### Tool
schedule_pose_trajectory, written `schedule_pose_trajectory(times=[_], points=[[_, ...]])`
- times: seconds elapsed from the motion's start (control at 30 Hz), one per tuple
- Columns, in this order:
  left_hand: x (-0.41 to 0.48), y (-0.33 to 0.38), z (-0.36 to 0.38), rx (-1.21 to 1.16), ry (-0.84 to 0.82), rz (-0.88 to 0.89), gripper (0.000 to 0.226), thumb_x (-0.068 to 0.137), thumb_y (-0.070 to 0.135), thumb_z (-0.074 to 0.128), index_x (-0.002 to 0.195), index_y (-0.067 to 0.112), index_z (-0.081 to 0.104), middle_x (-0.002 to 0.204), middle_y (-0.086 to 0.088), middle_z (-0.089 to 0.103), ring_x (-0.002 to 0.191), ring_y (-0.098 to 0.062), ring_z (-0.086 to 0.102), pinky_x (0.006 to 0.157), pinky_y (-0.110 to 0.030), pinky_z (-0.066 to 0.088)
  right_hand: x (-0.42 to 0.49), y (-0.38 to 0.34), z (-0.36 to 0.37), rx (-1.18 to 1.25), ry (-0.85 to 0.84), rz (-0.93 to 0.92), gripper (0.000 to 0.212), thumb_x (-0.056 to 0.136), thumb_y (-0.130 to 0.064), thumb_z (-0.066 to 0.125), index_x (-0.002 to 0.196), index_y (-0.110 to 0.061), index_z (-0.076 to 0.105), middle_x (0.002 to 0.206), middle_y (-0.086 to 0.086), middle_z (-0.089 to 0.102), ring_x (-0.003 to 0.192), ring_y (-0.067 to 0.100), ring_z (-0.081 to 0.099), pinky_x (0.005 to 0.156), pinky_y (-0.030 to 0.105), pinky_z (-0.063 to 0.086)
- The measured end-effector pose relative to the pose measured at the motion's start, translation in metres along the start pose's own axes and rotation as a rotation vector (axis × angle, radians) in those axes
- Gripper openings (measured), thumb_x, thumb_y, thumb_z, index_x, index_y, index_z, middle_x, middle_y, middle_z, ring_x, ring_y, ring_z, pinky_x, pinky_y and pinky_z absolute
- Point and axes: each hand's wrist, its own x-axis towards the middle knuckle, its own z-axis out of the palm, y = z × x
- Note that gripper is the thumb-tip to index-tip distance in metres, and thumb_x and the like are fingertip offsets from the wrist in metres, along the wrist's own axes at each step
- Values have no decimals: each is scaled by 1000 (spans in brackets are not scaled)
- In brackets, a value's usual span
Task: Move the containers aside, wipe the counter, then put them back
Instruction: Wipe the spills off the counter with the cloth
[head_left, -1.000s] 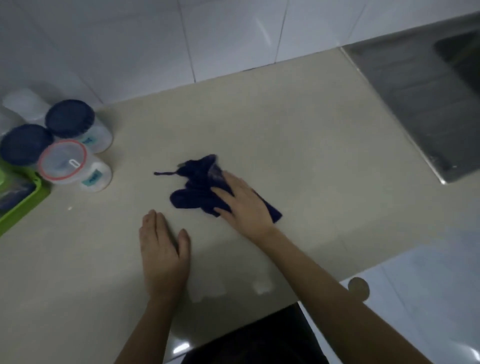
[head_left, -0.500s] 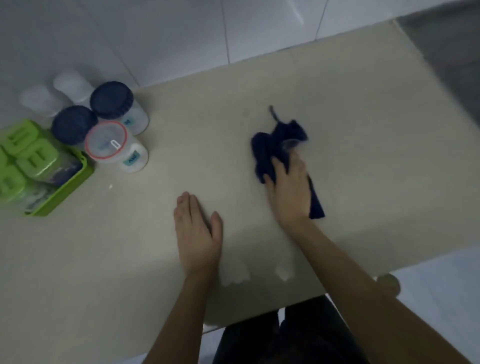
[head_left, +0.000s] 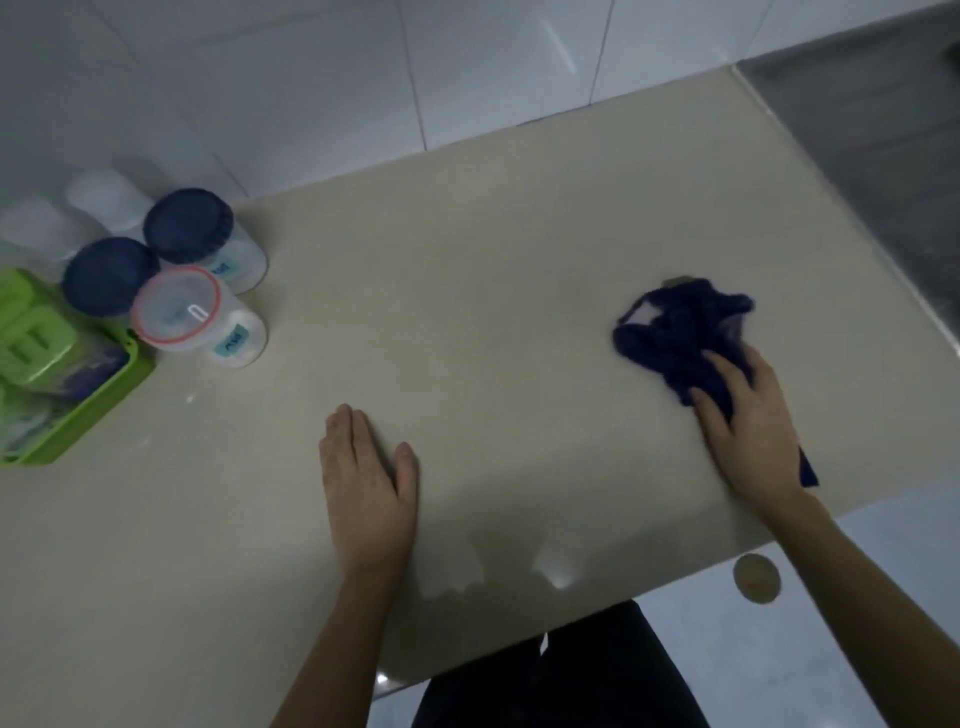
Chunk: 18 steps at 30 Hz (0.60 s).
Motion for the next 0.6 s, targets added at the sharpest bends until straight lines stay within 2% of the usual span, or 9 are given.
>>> schedule_pose_trajectory(times=[0.07, 0.1, 0.23, 0.3, 0.37, 0.43, 0.53, 0.6], points=[[0, 1, 1, 3, 8, 9, 65, 93, 38, 35, 142, -5, 35, 151, -19, 33, 143, -31, 25, 119, -42, 18, 7, -17, 12, -19, 57, 90, 40, 95, -28, 46, 133, -12, 46, 141, 18, 40, 121, 39, 46, 102, 44, 42], [0, 1, 1, 5, 13, 6, 64, 93, 36, 38, 142, -5, 35, 151, -19, 33, 143, -31, 25, 120, -42, 18, 8, -33, 23, -34, 52, 79, 39, 95, -26, 47, 132, -12, 46, 142, 19, 40, 121, 40, 46, 101, 45, 43], [-1, 4, -1, -45, -8, -13, 60, 96, 30, 43, 145, -2, 29, 154, -15, 28, 144, -25, 21, 120, -41, 17, 2, -131, 81, -45, -84, -212, 43, 90, -30, 52, 130, -13, 49, 142, 24, 42, 123, 41, 45, 103, 46, 42], [-2, 4, -5, -125, 1, -9, 57, 98, 24, 43, 147, 2, 26, 155, -11, 27, 145, -21, 20, 121, -41, 18, -9, -183, 108, -49, -163, -387, 51, 84, -28, 62, 131, -13, 49, 139, 23, 47, 124, 40, 48, 103, 48, 44], [-6, -4, -12, -184, 29, -3, 54, 98, 21, 43, 147, 6, 27, 155, -6, 28, 145, -18, 21, 122, -33, 13, -13, -202, 118, -30, -266, -503, 55, 80, -28, 69, 130, -15, 50, 139, 21, 49, 125, 37, 51, 104, 50, 44], [-12, -22, -26, -148, 33, -11, 55, 98, 24, 43, 148, 9, 27, 156, -4, 26, 146, -14, 18, 122, -25, 5, -6, -178, 107, 13, -334, -609, 48, 86, -30, 64, 130, -17, 51, 144, 18, 44, 131, 34, 45, 107, 50, 41], [-24, -52, -40, -32, 35, 21, 55, 95, 24, 42, 145, 4, 32, 154, -11, 31, 144, -19, 23, 122, -31, 6, 12, -110, 57, 19, -443, -727, 44, 94, -39, 49, 132, -17, 52, 149, 11, 37, 136, 29, 38, 111, 42, 35], [-27, -62, -41, -24, 46, -11, 54, 94, 21, 43, 143, 0, 34, 152, -14, 34, 143, -22, 25, 122, -33, 7, 19, -70, 21, -4, -450, -671, 49, 96, -44, 41, 134, -15, 49, 150, 7, 34, 136, 28, 38, 113, 37, 32]])
